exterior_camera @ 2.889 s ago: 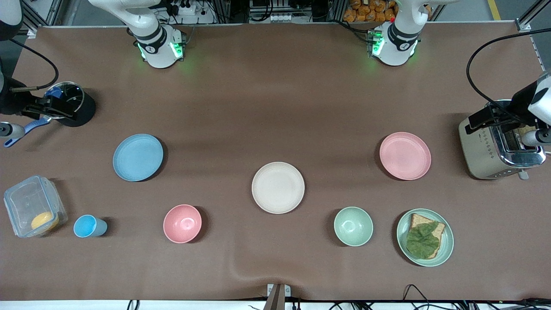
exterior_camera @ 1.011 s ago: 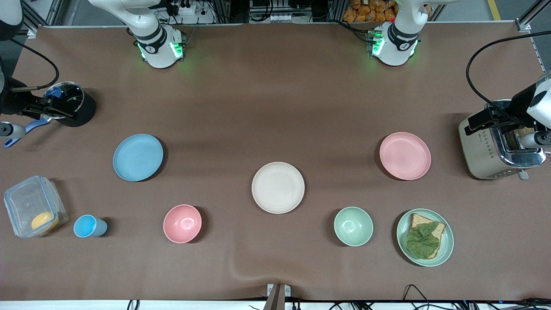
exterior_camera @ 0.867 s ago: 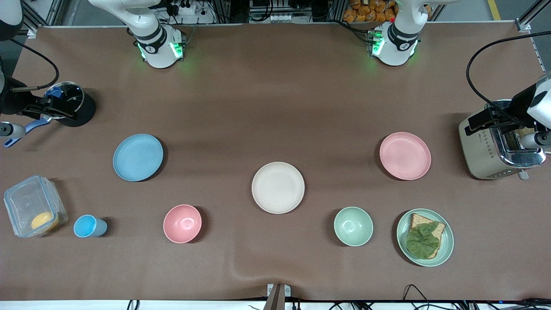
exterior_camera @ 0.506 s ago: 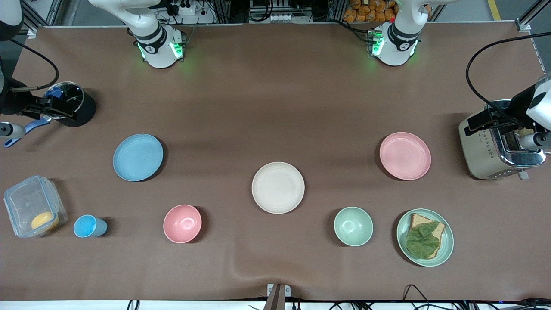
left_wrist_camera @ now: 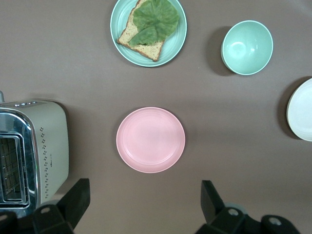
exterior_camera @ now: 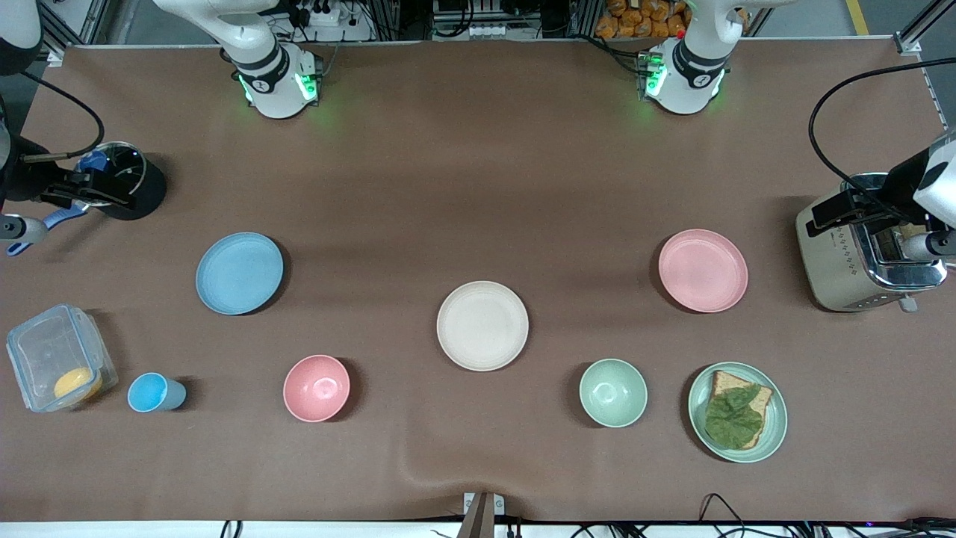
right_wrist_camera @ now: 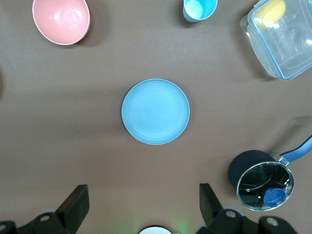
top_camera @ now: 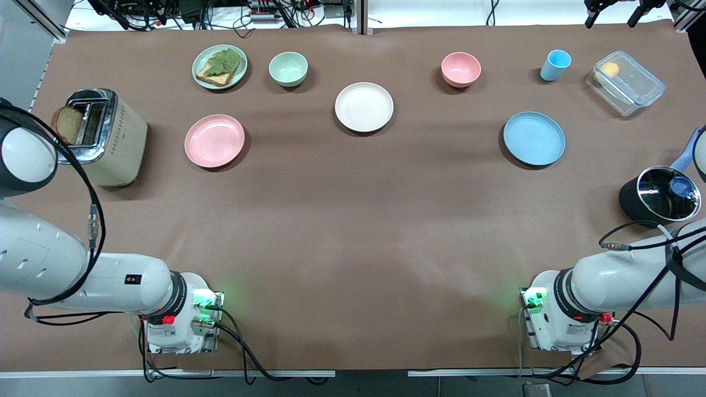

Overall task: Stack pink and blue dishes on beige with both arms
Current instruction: 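Reach the right gripper to the blue plate while the left gripper reaches the pink plate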

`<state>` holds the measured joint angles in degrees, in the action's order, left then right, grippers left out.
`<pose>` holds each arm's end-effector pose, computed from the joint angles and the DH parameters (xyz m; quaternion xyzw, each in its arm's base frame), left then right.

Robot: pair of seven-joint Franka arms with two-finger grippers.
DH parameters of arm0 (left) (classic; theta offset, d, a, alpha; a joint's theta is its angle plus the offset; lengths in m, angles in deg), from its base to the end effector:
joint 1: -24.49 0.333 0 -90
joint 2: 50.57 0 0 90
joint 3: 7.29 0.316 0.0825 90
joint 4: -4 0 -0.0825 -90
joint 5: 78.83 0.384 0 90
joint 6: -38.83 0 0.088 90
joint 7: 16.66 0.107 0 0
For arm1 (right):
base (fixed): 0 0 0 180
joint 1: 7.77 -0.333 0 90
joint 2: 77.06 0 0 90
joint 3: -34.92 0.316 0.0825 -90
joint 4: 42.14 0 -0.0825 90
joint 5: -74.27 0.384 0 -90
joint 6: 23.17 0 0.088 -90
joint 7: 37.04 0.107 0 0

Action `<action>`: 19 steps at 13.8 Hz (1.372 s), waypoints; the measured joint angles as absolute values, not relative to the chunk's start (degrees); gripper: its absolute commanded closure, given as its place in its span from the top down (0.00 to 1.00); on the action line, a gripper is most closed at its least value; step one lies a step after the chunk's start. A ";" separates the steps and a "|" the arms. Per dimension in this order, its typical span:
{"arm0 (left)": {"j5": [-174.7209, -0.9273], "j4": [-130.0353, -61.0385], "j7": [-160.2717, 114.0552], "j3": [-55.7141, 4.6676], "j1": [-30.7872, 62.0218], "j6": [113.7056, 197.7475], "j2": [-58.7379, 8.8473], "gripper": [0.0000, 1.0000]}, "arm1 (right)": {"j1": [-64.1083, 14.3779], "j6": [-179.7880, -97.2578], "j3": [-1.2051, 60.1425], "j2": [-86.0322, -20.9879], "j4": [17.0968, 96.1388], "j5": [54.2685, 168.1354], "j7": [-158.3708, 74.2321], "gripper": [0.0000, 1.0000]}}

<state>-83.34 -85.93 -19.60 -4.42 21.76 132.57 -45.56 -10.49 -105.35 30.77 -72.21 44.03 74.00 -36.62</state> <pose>0.5852 -0.0077 0.5812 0.9988 0.0298 -0.0113 0.0368 0.5646 -0.0129 0.5974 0.9969 -0.0163 -0.0770 0.0047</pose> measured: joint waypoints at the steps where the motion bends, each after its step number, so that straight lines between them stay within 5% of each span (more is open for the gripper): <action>1: -83.34 -86.02 -19.59 -4.40 21.80 132.54 -45.26 1.00 | -10.51 -105.28 30.78 -71.80 44.16 74.00 -36.67 1.00; 6: -83.33 -87.39 -19.59 -4.42 21.74 132.45 -37.82 1.00 | -8.35 -106.59 30.35 -63.73 45.05 73.96 -41.72 1.00; 10: -79.42 -92.60 -19.57 -4.97 20.92 141.73 -28.83 1.00 | -1.58 -119.82 29.88 -57.30 50.82 74.00 -52.34 1.00; 13: -78.25 -102.29 -19.57 -5.04 20.80 152.30 -27.75 1.00 | 1.24 -132.12 29.88 -55.54 60.50 76.39 -59.82 1.00; 19: -77.94 -110.42 -14.17 -4.80 25.16 157.76 -27.64 1.00 | 4.74 -138.71 29.86 -46.40 64.07 85.99 -70.16 1.00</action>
